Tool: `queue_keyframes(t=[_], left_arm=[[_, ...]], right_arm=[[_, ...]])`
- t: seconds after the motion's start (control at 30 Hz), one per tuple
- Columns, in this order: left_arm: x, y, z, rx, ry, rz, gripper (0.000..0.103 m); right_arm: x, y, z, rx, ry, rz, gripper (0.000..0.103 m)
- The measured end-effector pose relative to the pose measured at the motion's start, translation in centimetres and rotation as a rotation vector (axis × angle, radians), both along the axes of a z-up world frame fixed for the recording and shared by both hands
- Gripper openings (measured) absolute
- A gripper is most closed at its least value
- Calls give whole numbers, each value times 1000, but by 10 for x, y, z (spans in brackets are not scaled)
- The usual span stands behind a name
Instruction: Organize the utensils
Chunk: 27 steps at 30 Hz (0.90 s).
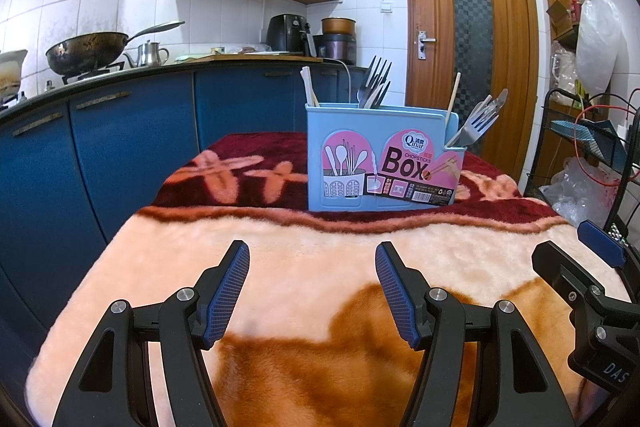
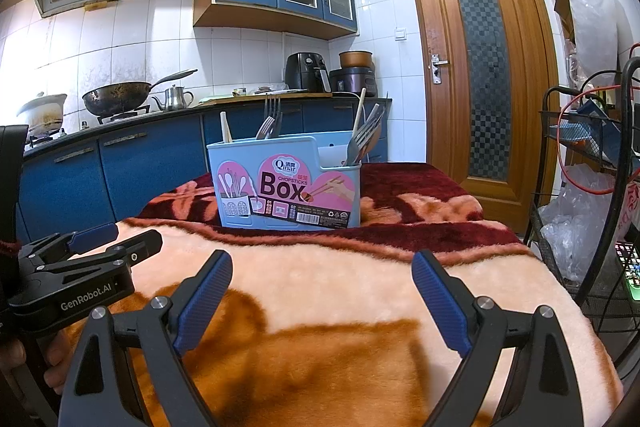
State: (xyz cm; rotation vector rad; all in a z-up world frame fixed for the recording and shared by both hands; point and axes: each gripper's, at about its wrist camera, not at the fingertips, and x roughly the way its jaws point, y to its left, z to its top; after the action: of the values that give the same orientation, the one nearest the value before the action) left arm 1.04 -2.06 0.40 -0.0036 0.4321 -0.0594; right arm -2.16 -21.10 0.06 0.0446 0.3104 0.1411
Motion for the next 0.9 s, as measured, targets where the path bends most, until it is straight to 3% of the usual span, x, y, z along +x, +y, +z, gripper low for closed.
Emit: queue_keyframes(t=[0.9], left_arm=[[-1, 1, 1, -4, 0, 3, 67]], right_arm=[[0, -1, 0, 0, -1, 0, 93]])
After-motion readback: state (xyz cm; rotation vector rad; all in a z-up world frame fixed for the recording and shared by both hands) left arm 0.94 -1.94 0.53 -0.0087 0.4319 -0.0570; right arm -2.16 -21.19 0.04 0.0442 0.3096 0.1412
